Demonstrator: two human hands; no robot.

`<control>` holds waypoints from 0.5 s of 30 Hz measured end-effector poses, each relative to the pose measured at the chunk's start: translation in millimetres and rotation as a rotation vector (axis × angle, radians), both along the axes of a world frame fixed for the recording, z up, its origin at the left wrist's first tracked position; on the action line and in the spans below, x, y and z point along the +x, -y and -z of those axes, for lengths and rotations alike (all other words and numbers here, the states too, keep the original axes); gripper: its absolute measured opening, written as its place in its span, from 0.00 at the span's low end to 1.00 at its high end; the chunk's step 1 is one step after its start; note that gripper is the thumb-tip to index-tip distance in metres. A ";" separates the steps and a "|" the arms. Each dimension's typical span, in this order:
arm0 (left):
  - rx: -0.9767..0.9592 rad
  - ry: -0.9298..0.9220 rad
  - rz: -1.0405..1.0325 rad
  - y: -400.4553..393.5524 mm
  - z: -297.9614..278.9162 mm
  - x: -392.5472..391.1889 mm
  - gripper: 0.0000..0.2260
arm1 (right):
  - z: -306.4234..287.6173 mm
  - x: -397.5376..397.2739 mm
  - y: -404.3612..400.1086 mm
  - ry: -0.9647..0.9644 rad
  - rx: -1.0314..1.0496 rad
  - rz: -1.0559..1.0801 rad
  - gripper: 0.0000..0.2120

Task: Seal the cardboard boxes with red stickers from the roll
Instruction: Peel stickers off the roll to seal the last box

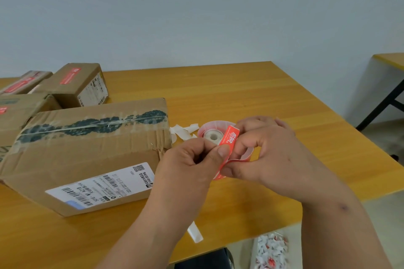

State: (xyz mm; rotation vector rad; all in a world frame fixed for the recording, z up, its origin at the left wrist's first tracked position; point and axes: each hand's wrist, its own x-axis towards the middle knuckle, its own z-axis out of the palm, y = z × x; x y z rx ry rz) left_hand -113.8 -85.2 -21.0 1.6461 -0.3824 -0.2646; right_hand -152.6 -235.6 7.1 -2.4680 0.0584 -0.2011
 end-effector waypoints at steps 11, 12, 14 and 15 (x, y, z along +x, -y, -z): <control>0.078 0.044 0.033 -3.8 -3.8 2.7 0.11 | -4.3 -3.8 -1.9 -0.005 -0.071 0.040 0.09; 0.066 0.044 0.024 -3.2 -3.5 2.4 0.11 | -5.4 -4.0 -1.8 -0.011 -0.063 0.050 0.11; 0.050 0.061 0.018 -1.4 -2.3 2.1 0.11 | -7.2 -4.1 -1.4 -0.043 -0.057 0.055 0.13; 0.041 0.071 0.015 -0.2 -1.9 1.8 0.11 | -7.5 -3.9 -1.4 -0.067 -0.059 0.048 0.12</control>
